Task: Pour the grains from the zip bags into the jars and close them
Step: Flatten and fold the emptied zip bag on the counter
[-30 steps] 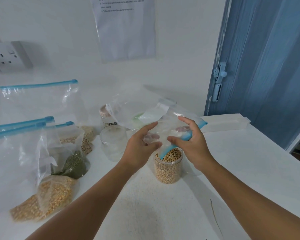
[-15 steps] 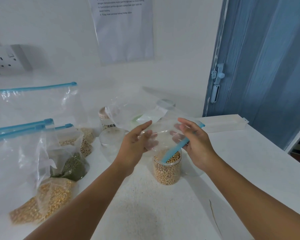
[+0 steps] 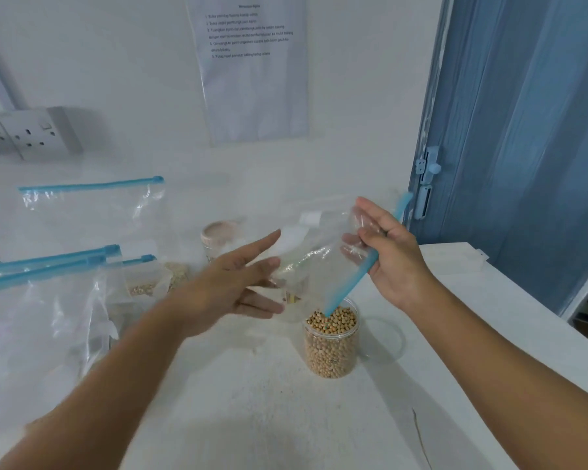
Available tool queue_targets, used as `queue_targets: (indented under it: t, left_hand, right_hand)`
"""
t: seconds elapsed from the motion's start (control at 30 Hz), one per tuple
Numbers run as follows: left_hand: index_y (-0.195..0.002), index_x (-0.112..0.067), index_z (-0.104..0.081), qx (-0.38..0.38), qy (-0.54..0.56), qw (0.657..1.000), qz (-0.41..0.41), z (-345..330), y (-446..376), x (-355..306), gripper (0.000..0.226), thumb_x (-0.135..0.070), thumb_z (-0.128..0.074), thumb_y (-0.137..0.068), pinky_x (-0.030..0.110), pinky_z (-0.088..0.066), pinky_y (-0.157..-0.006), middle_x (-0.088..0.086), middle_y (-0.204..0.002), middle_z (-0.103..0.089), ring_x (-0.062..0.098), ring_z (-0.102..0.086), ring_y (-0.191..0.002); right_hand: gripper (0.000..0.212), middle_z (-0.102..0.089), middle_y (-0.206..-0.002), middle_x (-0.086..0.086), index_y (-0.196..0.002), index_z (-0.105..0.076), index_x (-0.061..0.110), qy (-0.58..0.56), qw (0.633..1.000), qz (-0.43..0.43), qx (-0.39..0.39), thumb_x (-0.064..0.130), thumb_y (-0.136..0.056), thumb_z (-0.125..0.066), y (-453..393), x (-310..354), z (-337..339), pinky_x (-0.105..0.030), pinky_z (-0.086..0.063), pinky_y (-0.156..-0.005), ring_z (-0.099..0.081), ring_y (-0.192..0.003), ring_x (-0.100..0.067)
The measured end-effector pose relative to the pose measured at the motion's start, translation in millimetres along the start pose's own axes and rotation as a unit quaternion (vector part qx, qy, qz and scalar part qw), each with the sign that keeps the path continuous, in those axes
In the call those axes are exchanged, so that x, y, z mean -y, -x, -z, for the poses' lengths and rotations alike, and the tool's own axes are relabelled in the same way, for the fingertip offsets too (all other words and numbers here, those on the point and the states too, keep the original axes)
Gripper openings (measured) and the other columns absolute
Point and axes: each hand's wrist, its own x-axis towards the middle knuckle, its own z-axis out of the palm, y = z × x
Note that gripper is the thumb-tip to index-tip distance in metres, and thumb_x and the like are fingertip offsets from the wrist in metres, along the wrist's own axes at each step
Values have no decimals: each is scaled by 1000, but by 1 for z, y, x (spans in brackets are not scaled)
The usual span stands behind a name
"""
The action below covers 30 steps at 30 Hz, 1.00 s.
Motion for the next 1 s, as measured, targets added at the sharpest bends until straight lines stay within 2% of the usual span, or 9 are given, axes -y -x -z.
queue_targets:
  t: [0.13,0.23,0.37,0.47,0.57,0.67,0.8,0.9,1.0]
  left_hand:
    - [-140,-55,-52,63,-139,988,35,44,41,-49,52,-47,-62,-90,41,-64,-77,24,-99,-77,37,-75,-78]
    - [-132,-53,-65,32,-183,982,-34,61,52,-72,49,-48,-66,-84,32,-59,-72,16,-91,-75,27,-64,-71]
    - [-120,-39,-77,-27,-171,968,-180,61,40,-84,33,-40,-65,-90,34,-44,-111,-17,-126,-71,2,-63,-121]
    - [-115,-33,-81,-53,-142,969,-195,56,27,-91,36,-52,-74,-85,39,-22,-127,-16,-145,-58,-4,-42,-143]
    - [-107,-24,-84,-19,-137,975,-176,59,19,-96,44,-59,-79,-81,42,-11,-130,-14,-146,-58,-2,-37,-147]
    - [-88,-15,-85,8,-148,978,-149,63,16,-96,57,-69,-79,-71,40,-20,-128,-9,-132,-71,4,-54,-136]
    - [-68,-17,-80,-9,-148,981,-125,79,19,-81,43,-58,-91,-65,45,-43,-117,-3,-81,-73,11,-70,-89]
    - [-84,-15,-84,10,-152,985,-82,90,24,-71,56,-59,-98,-52,29,-57,-91,4,-84,-70,13,-64,-80]
    - [-100,-19,-85,61,-153,986,-29,89,31,-73,29,-34,-79,-77,23,-57,-80,-2,-108,-79,17,-56,-82]
  right_hand:
    - [45,-67,-137,3,-131,-71,20,-1,999,16,36,-9,-103,-50,-5,24,-21,-37,-62,-90,-65,-73,-13]
    - [44,-71,-133,2,-124,-75,18,-2,997,7,74,-11,-100,-51,-4,30,-36,-38,-62,-87,-62,-70,-14]
    - [47,-72,-132,2,-119,-76,19,37,986,5,165,-13,-98,-49,-2,36,-57,-43,-60,-92,-60,-66,-13]
    - [51,-71,-134,-2,-111,-81,22,66,972,4,225,-13,-96,-46,-1,39,-71,-59,-47,-112,-54,-100,-27]
    - [56,-73,-129,-3,-100,-84,23,84,958,-2,274,-15,-94,-43,4,44,-82,-42,-59,-92,-44,-116,-31]
    - [58,-77,-119,-6,-93,-85,21,100,952,-22,289,-17,-92,-41,8,46,-81,-26,-50,-67,-63,-90,-14]
    - [43,-77,-120,-3,-107,-81,17,244,927,-21,285,-11,-98,-50,0,48,-68,-21,-52,-65,-64,-90,-11]
    - [23,-78,-114,-2,-110,-81,16,359,898,20,253,2,-100,-65,-6,47,-65,-24,-60,-80,-71,-95,-18]
    - [21,-80,-106,2,-103,-82,18,396,884,61,242,3,-98,-68,-6,45,-71,-29,-60,-90,-74,-93,-13]
